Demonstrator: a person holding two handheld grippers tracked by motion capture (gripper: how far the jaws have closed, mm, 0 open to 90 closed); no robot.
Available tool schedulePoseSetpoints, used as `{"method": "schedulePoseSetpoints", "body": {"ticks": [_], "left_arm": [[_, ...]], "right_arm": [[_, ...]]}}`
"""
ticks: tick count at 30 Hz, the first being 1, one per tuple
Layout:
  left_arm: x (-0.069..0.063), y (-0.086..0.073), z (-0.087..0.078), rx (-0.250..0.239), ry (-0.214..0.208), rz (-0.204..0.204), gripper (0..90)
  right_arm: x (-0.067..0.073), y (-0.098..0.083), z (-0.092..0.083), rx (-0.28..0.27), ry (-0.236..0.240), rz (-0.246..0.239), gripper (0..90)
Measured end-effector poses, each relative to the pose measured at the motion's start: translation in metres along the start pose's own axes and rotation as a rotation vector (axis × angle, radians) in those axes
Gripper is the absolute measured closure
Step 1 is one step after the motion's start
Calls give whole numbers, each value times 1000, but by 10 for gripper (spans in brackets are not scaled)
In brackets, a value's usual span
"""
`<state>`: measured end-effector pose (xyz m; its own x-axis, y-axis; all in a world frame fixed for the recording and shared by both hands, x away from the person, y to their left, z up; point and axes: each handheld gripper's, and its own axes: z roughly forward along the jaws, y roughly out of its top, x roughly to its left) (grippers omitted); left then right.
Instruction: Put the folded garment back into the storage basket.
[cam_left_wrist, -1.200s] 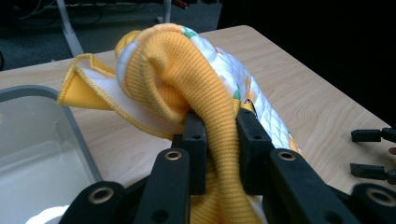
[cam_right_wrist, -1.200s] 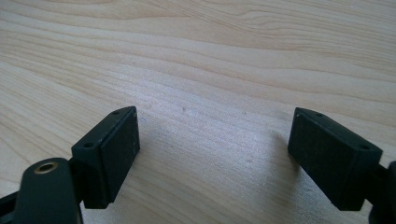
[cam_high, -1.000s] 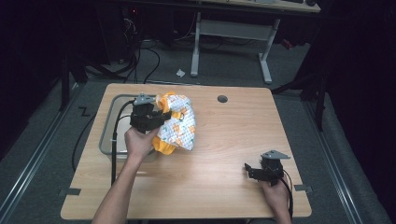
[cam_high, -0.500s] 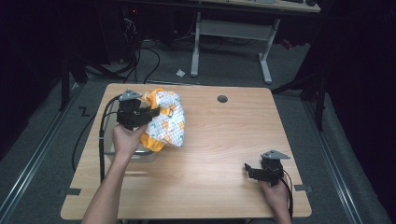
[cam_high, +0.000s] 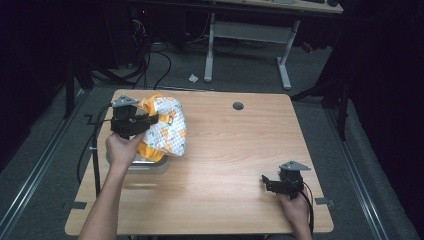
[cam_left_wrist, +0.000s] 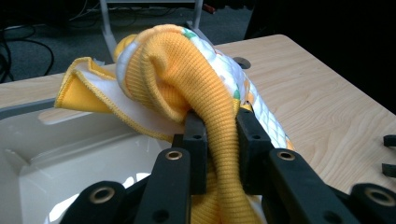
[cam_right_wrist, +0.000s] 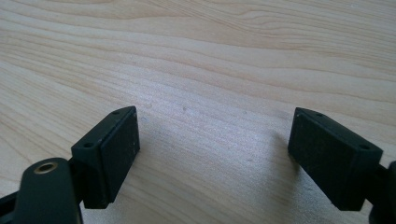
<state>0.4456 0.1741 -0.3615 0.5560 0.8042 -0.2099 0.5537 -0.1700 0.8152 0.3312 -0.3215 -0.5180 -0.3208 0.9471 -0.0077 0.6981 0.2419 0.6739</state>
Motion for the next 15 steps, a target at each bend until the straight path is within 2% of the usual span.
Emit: {"method": "schedulePoseSetpoints", "body": {"ticks": [10, 15], "left_arm": [[17, -8, -3, 12, 29, -32, 767], [26, -11, -1, 37, 33, -47, 766]], "right_arm": [[0, 0, 0, 2, 1, 0, 166], [0, 0, 0, 0, 0, 0, 166]]}}
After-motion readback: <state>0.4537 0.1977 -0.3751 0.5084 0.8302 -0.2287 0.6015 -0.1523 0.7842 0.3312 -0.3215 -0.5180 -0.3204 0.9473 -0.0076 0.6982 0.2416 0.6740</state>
